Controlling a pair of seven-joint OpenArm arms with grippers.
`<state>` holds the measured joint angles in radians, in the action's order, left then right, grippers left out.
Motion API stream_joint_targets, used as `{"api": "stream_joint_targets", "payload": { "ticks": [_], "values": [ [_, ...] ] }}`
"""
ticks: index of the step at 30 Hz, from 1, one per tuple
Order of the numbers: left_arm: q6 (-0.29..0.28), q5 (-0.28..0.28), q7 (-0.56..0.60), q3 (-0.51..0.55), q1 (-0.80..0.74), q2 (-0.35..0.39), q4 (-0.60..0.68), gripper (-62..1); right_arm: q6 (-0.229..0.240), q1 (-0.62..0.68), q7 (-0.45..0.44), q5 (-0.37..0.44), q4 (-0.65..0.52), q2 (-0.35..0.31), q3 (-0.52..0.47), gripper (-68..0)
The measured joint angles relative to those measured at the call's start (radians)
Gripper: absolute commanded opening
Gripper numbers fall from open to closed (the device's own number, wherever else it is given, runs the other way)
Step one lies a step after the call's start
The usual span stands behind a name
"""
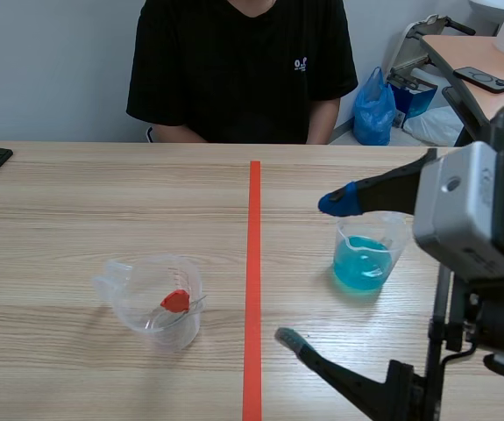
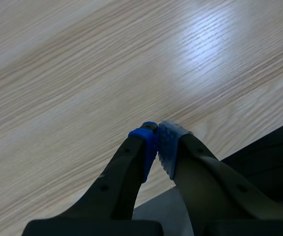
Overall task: Do the redox reaction experiment.
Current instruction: 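Lift the metal plate out of the left beaker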
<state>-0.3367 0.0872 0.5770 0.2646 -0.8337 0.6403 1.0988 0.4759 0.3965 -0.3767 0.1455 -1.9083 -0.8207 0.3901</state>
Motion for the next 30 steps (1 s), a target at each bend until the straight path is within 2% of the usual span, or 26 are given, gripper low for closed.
{"api": "stream_joint_targets", "payload": {
  "ticks": [9,12,19,24,30],
  "values": [
    [0.0,0.0,0.016,0.0,0.0,0.0,-0.014,-57.9,0.0,-0.151,0.019,-0.002,0.0,0.003,0.18,0.4],
    [0.0,0.0,0.016,0.0,0.0,0.0,-0.014,-57.9,0.0,-0.194,0.055,-0.036,0.0,0.029,0.223,0.4],
    [0.0,0.0,0.018,0.0,0.0,0.0,-0.014,-57.9,0.003,-0.295,0.13,-0.104,0.01,0.114,0.34,-8.7],
    [0.0,-0.001,0.019,0.0,0.0,0.0,-0.014,-57.9,0.003,-0.375,0.196,-0.124,0.071,0.174,0.428,-15.1],
    [0.0,0.0,0.019,0.0,0.0,0.0,-0.014,-57.9,0.003,-0.415,0.225,-0.124,0.118,0.214,0.469,-28.2]
  ]
}}
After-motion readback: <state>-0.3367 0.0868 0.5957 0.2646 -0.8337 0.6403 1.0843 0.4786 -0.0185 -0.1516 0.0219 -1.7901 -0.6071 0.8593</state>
